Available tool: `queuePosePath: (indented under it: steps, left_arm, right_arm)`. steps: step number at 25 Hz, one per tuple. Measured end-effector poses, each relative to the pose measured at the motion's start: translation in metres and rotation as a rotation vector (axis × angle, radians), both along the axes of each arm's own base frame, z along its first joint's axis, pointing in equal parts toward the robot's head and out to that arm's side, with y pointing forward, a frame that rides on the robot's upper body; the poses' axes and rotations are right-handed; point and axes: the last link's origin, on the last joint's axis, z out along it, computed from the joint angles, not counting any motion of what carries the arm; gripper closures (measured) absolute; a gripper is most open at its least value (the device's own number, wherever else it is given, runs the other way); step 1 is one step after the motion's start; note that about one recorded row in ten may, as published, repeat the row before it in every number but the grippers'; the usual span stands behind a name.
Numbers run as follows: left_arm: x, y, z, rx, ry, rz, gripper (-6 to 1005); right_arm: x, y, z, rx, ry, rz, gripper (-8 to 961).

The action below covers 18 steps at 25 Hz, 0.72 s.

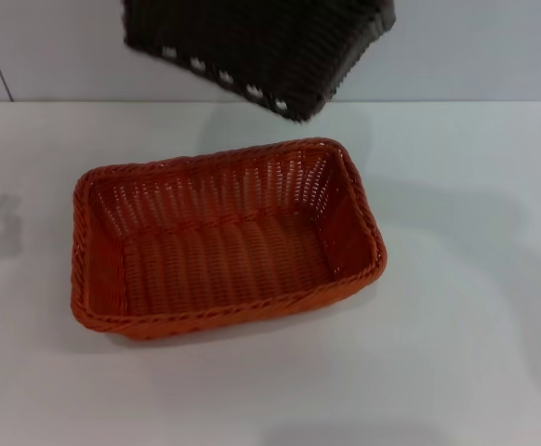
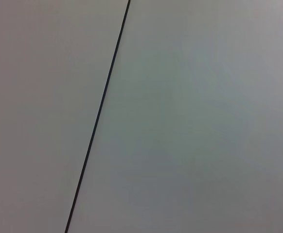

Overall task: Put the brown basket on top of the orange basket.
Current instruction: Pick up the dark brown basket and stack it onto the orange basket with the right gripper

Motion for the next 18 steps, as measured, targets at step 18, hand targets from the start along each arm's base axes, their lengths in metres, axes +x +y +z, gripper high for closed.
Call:
queuePosePath:
  steps: [18]
  left_arm:
    - [0.001, 0.002, 0.0, 0.0, 0.001, -0.001, 882]
  right_arm:
    - [0.071, -0.009, 0.048, -0.342, 0.102, 0.145, 803]
